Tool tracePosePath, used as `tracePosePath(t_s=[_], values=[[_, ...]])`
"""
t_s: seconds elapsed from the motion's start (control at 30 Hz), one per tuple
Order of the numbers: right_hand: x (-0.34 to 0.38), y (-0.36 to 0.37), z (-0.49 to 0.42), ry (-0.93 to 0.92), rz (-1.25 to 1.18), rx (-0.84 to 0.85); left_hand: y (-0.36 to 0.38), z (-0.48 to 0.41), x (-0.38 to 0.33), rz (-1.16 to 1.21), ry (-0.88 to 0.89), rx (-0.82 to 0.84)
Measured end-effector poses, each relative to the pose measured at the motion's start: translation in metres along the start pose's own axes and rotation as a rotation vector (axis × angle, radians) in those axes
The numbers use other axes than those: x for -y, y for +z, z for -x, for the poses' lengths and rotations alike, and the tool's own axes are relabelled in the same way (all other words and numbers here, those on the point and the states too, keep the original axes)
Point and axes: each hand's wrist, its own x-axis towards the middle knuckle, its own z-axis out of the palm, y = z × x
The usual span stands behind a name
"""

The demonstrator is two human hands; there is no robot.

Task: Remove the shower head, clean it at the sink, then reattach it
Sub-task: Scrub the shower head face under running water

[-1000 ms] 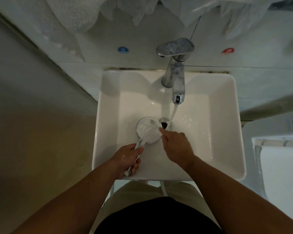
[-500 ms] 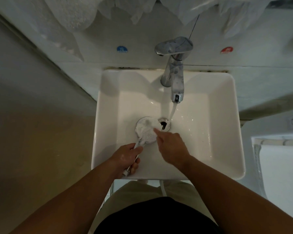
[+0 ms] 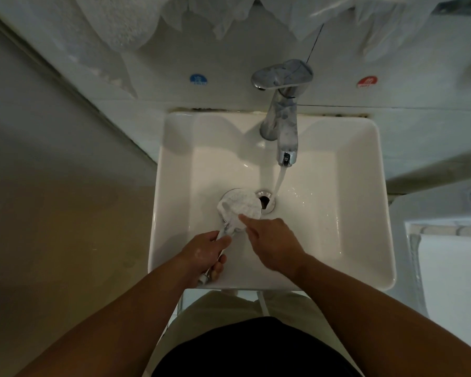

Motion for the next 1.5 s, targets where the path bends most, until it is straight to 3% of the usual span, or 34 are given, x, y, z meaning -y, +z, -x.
tracePosePath(t_s=[0.13,0.3,0.47,0.67,0.8,0.97,1.13,1.33,1.5], values=[[-0.019,-0.011,-0.024,0.162,0.029,-0.139,0.001,0.0,0.001,0.01,-0.004,-0.004],[0.001,0.003,-0.004,-0.009,-0.014,-0.023,0.001,0.0,0.0,-0.001,-0.004,0.001],[-0.017,-0.006,-0.031,0.145,0.021,-0.129,0.001,-0.001,0.001,0.007,0.005,0.001],[-0.011,0.002,-0.009,-0.045,0.019,0.007,0.0,-0.004,0.002,-0.003,0.0,-0.004],[-0.03,-0.01,-0.028,0.146,0.006,-0.139,0.001,-0.004,0.003,0.009,-0.007,-0.007],[-0.006,0.005,-0.002,-0.083,0.005,0.004,0.0,-0.003,0.002,0.001,-0.003,-0.002],[-0.022,-0.002,-0.025,0.132,0.025,-0.16,0.001,-0.003,0.003,-0.009,0.008,-0.013],[-0.005,0.012,-0.002,-0.105,-0.031,-0.024,0.001,-0.001,0.001,-0.018,0.009,-0.011],[-0.028,-0.001,-0.018,0.099,-0.012,-0.186,0.003,0.0,0.0,-0.028,0.009,-0.001]])
